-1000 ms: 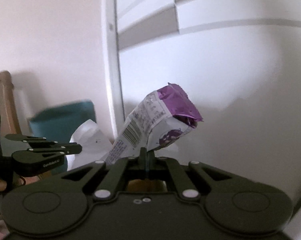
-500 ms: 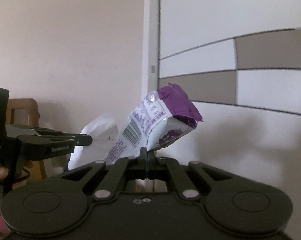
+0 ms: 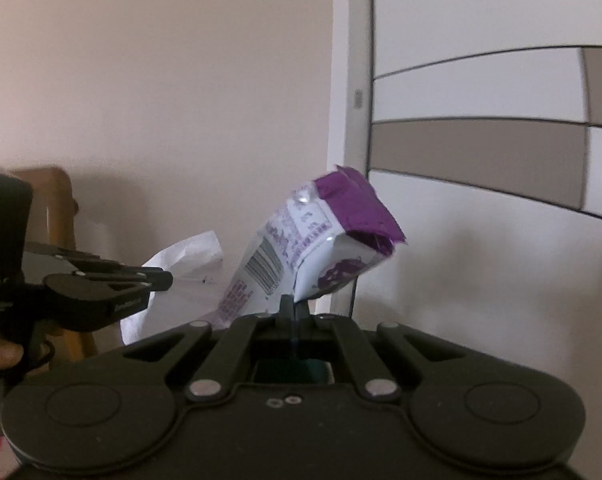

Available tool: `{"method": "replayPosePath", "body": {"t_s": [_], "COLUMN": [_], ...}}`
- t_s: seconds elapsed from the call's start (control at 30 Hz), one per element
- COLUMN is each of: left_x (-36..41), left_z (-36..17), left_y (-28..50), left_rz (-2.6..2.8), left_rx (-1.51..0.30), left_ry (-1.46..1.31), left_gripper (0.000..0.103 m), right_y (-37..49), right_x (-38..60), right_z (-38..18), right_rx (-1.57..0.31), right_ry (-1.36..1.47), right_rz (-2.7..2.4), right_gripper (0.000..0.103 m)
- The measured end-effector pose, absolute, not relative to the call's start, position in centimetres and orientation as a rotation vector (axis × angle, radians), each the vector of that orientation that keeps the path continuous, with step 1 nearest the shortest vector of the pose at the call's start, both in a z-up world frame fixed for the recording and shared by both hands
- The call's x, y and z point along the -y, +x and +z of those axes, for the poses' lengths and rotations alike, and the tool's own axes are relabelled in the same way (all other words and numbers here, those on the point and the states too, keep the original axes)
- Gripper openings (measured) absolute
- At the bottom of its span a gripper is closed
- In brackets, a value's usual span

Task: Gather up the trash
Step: 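Lift the tissue in the left tool and wrapper in the right tool to the wastebasket, then open both tools over the teal wastebasket to drop tissue and wrapper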

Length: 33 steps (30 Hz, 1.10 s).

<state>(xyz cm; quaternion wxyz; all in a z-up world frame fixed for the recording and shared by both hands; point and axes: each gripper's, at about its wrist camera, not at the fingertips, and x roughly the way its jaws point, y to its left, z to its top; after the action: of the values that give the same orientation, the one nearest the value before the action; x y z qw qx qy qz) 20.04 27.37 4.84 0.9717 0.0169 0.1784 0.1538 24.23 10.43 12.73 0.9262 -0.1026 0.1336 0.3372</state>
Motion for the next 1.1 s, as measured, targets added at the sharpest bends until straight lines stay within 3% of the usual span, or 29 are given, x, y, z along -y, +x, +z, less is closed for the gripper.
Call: {"method": "replayPosePath", "body": {"t_s": [0.83,1.1], "left_x": [-29.4,-29.7], "left_z": [-2.8,-4.2], "left_y": [27.5,28.4], "left_rz": [0.274,0.255], "left_rx": [-0.724,-0.807], "left_ry": [0.159,0.145], "left_gripper": [0.003,0.003], "right_y": [31.2,32.9], "right_x": [-21.6,-22.0], "right_z": [5.2,5.3], "right_rx": [-0.670,-0.722], "right_ry": [-0.433,-0.425], "right_rz": [0.798,0.791], "right_gripper": [0.000,0.014]}}
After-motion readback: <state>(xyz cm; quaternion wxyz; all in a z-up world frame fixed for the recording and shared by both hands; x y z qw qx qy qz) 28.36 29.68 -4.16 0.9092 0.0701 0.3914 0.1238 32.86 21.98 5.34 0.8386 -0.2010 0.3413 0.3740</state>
